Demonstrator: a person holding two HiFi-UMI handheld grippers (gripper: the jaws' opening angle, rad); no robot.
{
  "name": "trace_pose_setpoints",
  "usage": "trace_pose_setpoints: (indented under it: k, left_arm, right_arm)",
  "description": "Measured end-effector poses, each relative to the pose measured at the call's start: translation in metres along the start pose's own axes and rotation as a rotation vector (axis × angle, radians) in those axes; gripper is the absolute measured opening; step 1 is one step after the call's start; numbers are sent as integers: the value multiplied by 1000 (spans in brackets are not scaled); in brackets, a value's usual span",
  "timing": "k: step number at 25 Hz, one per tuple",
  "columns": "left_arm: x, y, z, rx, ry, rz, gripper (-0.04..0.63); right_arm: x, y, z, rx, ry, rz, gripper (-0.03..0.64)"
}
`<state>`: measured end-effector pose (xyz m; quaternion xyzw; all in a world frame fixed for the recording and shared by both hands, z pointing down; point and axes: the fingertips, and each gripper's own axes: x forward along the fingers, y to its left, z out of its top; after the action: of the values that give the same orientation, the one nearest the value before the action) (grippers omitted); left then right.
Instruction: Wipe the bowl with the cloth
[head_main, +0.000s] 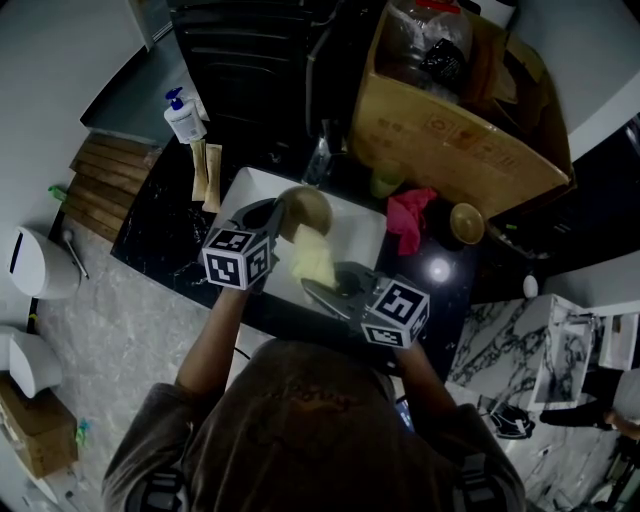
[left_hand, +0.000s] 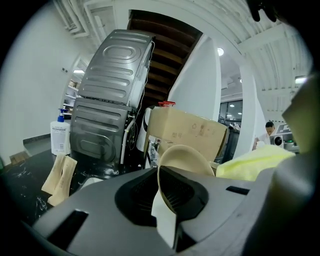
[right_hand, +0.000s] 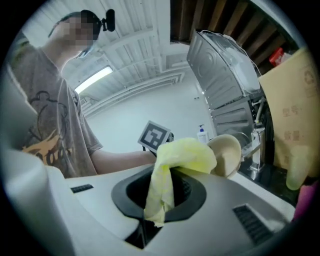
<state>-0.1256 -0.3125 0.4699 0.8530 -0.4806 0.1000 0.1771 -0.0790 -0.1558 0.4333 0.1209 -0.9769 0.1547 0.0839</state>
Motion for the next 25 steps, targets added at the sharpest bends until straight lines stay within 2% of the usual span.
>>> trace_pose_setpoints:
  k: [9, 13, 18, 22, 25]
  left_arm:
    - [-2, -33, -8, 125, 16, -48, 25]
    - [-7, -49, -7, 200, 5, -63, 25]
    - [-12, -58, -8, 246, -3, -69, 25]
    - [-14, -62, -8, 299, -8, -53, 26]
    - [-16, -65, -8, 369, -18, -33, 25]
  right_arm:
    - [8, -26, 4, 89, -9, -39, 29]
    - [12, -42, 2, 73, 46, -95, 29]
    - [15, -54, -2, 63, 75, -159, 29]
    - [18, -57, -4, 44, 87, -181, 29]
    - [19, -62, -6, 45, 94, -201, 29]
